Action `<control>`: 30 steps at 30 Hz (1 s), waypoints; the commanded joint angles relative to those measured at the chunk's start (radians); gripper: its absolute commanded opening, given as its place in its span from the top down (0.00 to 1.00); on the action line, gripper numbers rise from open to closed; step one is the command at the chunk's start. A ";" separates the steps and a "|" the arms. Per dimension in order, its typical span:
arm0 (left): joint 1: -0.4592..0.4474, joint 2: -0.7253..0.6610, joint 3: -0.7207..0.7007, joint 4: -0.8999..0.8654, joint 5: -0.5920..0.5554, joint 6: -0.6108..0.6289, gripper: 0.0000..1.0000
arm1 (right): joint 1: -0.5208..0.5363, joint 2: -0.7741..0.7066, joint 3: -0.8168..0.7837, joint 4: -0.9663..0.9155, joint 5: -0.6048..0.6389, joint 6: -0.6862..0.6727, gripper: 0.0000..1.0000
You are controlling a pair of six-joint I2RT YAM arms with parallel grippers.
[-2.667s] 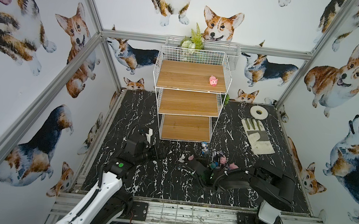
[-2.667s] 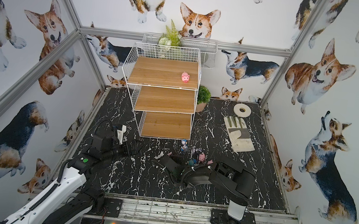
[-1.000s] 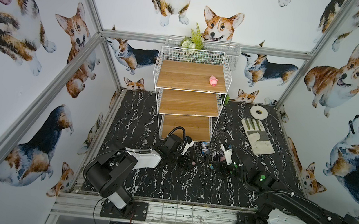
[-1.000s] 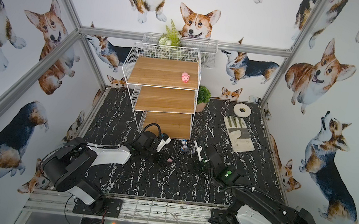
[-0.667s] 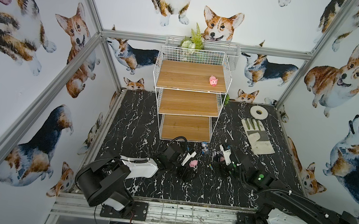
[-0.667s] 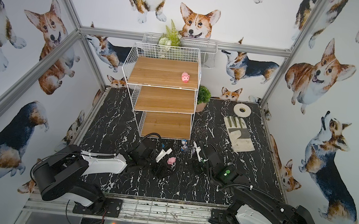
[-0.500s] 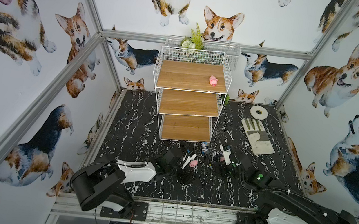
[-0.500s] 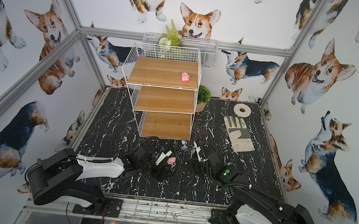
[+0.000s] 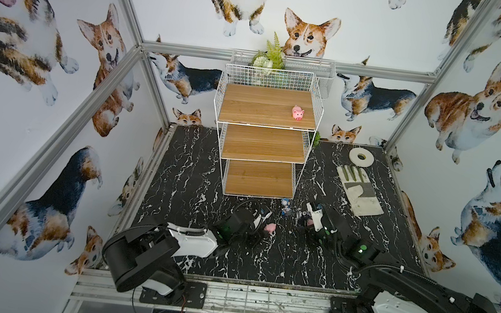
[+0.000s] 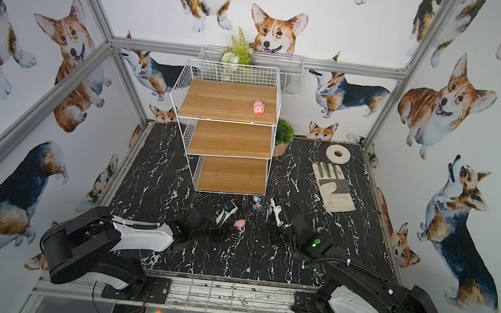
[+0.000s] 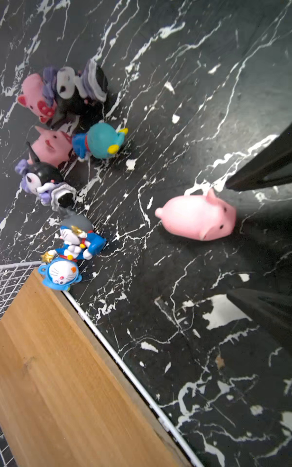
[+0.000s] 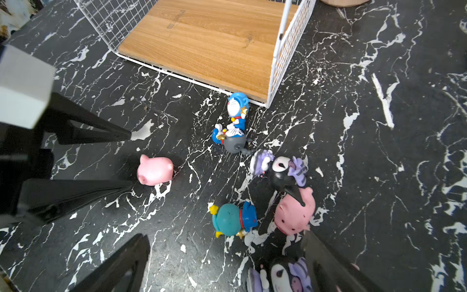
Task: Organize plastic toys on shelves
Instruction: Pick up the plastic toy at the center of the board.
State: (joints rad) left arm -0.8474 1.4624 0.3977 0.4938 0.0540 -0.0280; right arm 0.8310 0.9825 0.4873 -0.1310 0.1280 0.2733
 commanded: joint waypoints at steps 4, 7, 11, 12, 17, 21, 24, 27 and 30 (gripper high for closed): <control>0.007 0.064 0.001 0.125 0.115 0.069 0.40 | 0.000 -0.019 -0.023 0.054 -0.023 0.005 0.00; 0.006 0.088 0.001 0.162 0.111 0.083 0.40 | -0.001 -0.013 -0.027 0.072 -0.027 0.001 0.00; 0.007 0.139 0.021 0.186 0.113 0.097 0.43 | -0.001 0.011 -0.021 0.086 -0.031 -0.003 0.00; 0.006 0.149 0.025 0.187 0.112 0.097 0.46 | -0.001 0.015 -0.020 0.088 -0.032 -0.002 0.00; 0.006 0.152 0.015 0.210 0.099 0.096 0.52 | -0.001 0.021 -0.018 0.099 -0.041 -0.001 0.00; 0.006 0.156 0.017 0.215 0.101 0.096 0.56 | -0.002 0.028 -0.016 0.103 -0.039 -0.003 0.00; 0.005 0.168 0.021 0.217 0.100 0.095 0.63 | -0.003 0.037 -0.013 0.103 -0.039 -0.003 0.00; 0.004 0.172 0.026 0.212 0.102 0.095 0.68 | -0.003 0.041 -0.013 0.099 -0.034 -0.006 0.00; -0.003 0.171 0.027 0.205 0.102 0.100 0.73 | -0.004 0.039 -0.015 0.099 -0.031 -0.006 0.00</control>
State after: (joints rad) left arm -0.8452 1.6318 0.4202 0.6827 0.1501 0.0521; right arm 0.8291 1.0225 0.4667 -0.0566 0.0937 0.2657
